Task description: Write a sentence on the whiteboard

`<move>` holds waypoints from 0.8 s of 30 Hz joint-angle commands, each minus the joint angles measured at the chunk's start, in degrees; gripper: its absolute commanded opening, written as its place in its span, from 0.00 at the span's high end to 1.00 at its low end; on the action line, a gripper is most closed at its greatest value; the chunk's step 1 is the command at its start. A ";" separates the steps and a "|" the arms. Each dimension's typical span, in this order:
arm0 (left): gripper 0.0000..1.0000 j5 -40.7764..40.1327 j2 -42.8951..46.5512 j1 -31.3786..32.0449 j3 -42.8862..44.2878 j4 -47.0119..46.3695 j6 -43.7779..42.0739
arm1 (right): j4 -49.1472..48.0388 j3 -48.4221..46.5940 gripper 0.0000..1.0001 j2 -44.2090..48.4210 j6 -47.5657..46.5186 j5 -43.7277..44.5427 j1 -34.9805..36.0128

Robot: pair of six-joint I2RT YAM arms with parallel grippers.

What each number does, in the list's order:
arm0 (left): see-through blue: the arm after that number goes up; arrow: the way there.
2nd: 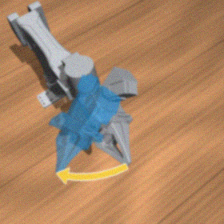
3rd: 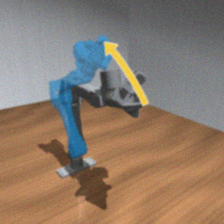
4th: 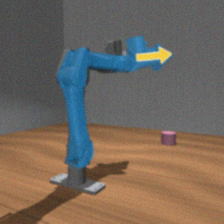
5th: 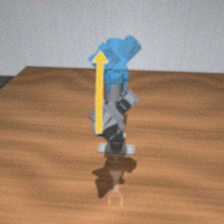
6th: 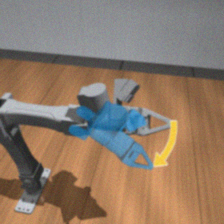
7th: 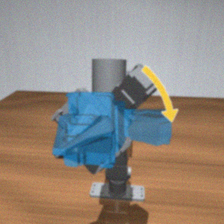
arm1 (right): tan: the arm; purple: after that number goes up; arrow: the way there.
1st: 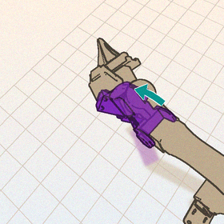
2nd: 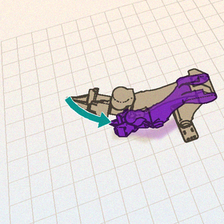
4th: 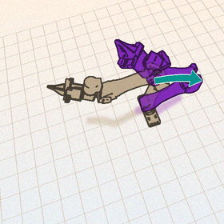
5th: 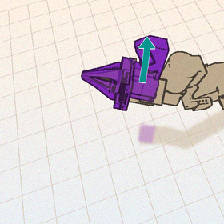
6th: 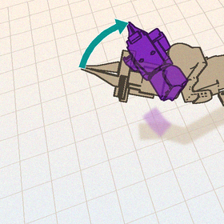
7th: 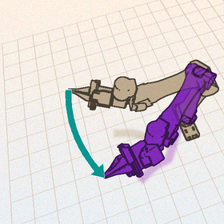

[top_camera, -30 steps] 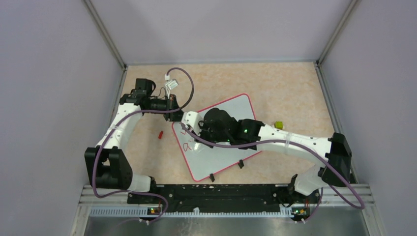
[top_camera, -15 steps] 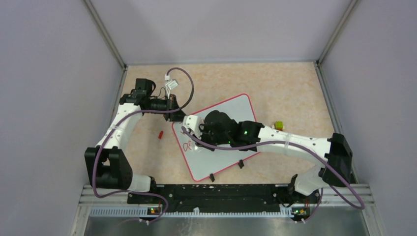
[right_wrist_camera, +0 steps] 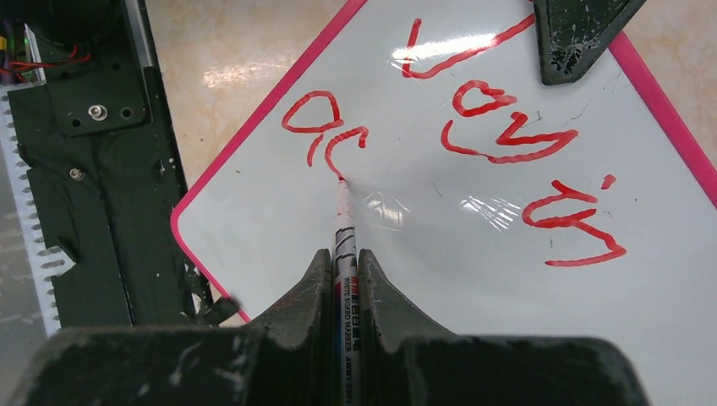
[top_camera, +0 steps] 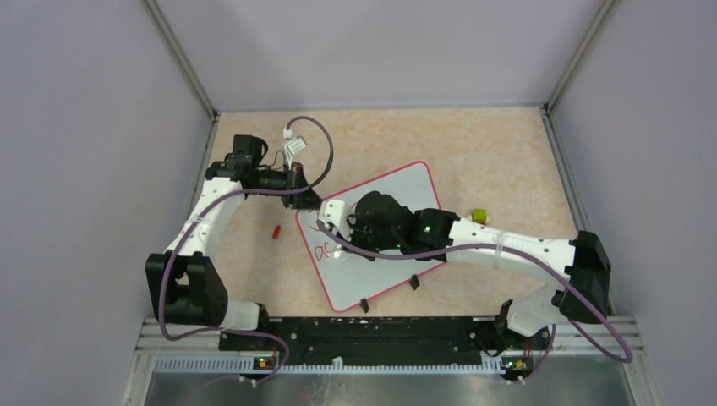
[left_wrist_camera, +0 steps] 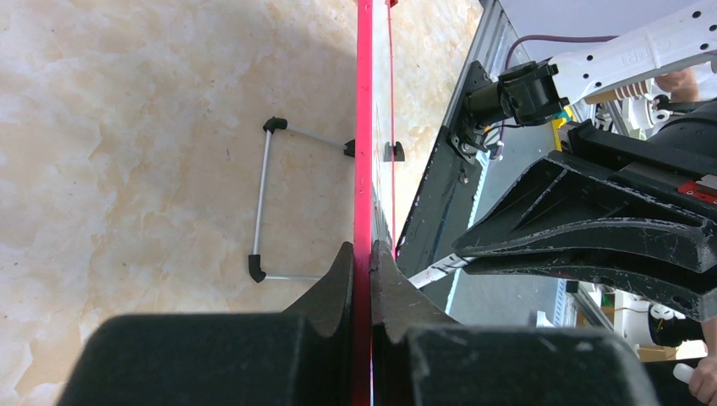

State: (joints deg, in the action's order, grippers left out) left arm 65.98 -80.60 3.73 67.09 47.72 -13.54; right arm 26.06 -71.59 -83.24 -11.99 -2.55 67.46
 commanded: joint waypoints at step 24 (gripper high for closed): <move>1.00 -5.51 0.66 -0.21 0.50 0.15 -1.27 | -2.32 -4.80 1.00 -0.44 0.12 4.25 -2.67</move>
State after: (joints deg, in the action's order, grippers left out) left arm 65.98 -80.60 3.73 67.09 47.75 -13.56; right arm 26.13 -75.13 -83.50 -12.34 1.10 65.49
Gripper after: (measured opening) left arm 0.068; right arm 0.084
